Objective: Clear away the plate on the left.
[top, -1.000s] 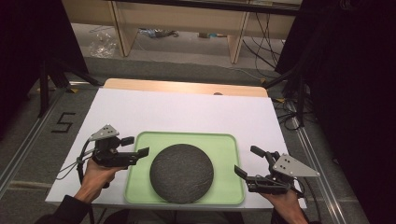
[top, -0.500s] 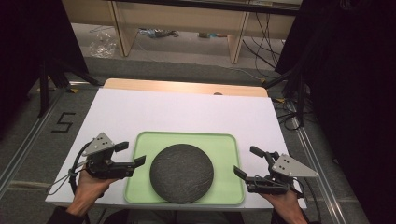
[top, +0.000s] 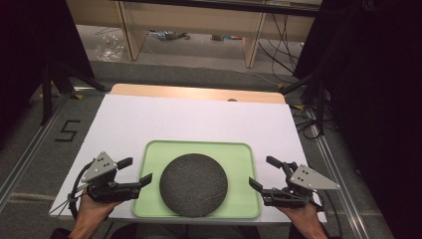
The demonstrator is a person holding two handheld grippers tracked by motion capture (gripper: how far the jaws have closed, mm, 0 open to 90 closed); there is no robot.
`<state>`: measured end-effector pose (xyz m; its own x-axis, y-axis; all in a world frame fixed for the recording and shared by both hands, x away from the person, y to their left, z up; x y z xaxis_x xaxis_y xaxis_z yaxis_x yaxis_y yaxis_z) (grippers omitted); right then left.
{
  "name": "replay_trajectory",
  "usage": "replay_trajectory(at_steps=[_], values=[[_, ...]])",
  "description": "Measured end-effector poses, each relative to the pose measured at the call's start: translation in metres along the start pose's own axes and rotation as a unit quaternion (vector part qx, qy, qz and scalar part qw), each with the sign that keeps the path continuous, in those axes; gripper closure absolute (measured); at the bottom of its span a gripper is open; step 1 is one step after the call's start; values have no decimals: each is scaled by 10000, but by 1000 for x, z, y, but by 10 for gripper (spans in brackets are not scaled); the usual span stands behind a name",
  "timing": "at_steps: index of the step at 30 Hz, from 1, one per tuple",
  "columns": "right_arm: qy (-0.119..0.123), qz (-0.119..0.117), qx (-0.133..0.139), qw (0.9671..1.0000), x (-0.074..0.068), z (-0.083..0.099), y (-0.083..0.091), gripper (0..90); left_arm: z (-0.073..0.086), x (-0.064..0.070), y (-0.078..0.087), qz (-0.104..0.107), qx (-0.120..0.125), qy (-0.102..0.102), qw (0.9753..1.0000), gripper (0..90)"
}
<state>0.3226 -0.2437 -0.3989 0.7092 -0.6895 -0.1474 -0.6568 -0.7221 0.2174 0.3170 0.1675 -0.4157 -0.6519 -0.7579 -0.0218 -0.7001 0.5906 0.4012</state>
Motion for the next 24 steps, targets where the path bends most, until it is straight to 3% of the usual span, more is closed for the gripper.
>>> replay_trajectory(at_steps=[6,10,14,16,17,18,20,21,24], values=[[2,-64,81,9999,-2,-1,-1,156,8,5,4,-58,-157,-111,9998,156],[-20,-3,72,10000,-1,0,-1,155,7,8,8,-111,-75,-23,9999,157],[-7,-17,65,10000,-2,0,-1,155,7,10,8,-61,-98,-161,9998,156],[-8,-66,77,9999,-2,0,0,155,10,13,7,-56,-105,-61,9999,159],[-93,-50,3,9999,-2,1,0,155,16,17,0,81,-238,93,9996,159],[-93,-50,3,9999,-2,1,0,155,16,17,0,81,-238,93,9996,158],[0,-22,62,10000,-2,0,-1,155,17,19,-5,43,-355,14,9994,160],[2,-22,57,10000,-2,0,0,155,16,20,-6,73,-356,-177,9992,160],[0,-43,48,10000,-2,0,0,155,16,21,-5,41,-299,-125,9995,160]])
Point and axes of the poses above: each handheld gripper's, and its own axes: y roughly backward along the jaws, z roughly out of its underside, x roughly to its right, the point moved 4 cm from there along -y, roughly forward along the jaws, and after that the axes turned 11 degrees about -y, right-handed, at the moved point
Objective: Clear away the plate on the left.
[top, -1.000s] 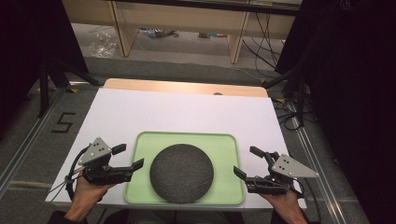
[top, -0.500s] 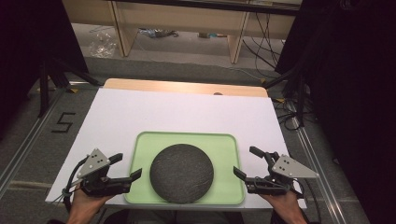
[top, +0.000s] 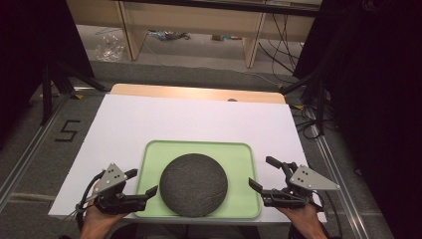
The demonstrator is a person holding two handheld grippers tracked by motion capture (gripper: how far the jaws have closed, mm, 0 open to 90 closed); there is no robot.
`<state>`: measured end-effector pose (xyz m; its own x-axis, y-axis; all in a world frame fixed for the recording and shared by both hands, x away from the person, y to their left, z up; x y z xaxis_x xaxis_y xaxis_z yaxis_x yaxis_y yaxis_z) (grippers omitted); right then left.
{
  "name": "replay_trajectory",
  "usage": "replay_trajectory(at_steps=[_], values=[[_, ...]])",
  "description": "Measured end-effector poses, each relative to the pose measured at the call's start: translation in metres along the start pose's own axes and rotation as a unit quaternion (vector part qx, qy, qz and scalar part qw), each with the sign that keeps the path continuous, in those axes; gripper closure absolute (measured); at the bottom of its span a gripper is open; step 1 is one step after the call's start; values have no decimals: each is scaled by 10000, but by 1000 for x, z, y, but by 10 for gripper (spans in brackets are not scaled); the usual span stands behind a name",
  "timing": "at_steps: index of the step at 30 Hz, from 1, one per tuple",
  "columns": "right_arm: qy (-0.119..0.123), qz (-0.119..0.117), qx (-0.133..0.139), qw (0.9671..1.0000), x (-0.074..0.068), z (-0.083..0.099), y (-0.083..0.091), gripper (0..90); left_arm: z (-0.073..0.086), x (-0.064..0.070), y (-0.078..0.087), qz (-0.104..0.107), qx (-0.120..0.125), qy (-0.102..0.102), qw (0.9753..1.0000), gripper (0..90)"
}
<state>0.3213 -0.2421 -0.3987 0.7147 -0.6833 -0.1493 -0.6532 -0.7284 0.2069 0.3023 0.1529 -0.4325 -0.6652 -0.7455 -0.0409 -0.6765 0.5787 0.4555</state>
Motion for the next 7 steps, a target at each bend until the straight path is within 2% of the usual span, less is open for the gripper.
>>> replay_trajectory(at_steps=[3,5,7], values=[[-9,-33,26,10000,0,0,0,155,-1,-2,1,-48,15,-79,10000,160],[-9,-36,26,10000,0,0,0,155,-2,-2,1,-114,49,-2,9999,160],[-10,-39,29,10000,0,0,0,155,-2,-2,2,-143,50,-14,9999,160]])
Point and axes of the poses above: each handheld gripper's, and its own axes: y roughly backward along the jaws, z roughly out of its underside, x roughly to its right, the point moved 4 cm from there along -y, roughly forward along the jaws, and after that the axes turned 11 degrees about -y, right-handed, at the moved point
